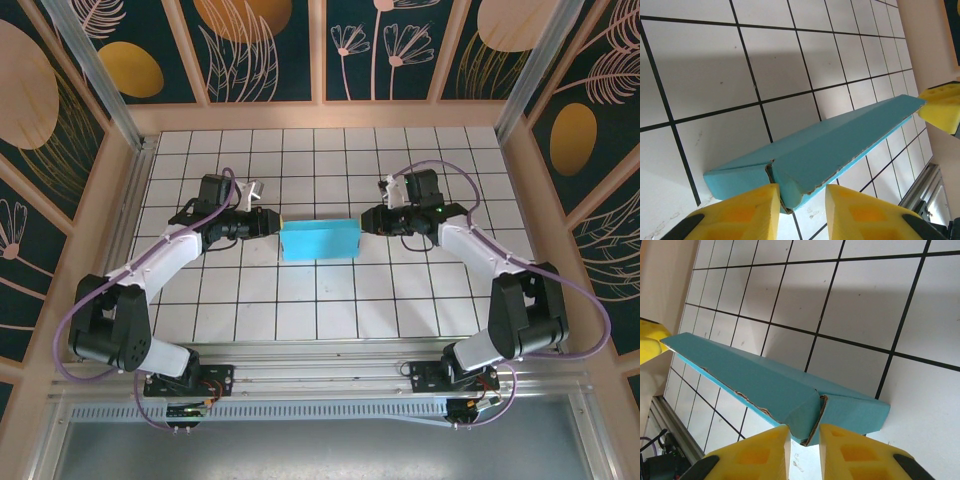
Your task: Fold the paper box
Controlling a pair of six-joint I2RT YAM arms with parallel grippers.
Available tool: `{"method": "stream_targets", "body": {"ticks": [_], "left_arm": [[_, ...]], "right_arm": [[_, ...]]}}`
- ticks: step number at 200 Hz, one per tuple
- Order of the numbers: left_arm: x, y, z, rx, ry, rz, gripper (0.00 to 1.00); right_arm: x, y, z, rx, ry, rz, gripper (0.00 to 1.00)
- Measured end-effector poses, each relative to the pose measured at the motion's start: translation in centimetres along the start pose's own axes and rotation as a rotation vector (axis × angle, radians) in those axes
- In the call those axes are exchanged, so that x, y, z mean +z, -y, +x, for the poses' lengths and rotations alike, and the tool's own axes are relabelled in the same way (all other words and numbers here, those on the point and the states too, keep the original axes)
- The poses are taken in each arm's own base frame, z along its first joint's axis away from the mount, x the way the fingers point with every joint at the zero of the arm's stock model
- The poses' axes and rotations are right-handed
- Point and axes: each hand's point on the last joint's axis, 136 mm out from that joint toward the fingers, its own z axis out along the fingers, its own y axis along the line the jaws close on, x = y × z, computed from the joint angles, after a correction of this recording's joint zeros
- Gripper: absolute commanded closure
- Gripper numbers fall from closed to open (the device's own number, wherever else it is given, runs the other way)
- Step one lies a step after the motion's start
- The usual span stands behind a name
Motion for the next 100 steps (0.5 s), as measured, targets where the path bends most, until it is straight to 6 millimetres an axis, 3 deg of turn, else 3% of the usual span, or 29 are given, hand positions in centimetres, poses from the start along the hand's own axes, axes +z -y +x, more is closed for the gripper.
{"method": "stream_targets", "body": {"ticks": [100], "left_arm": [[-1.0, 1.0, -0.4, 0.017, 0.026, 0.013, 0.66]], "right_arm": [[-1.4, -1.1, -1.0, -0.007, 0.054, -0.015, 0.72]]}}
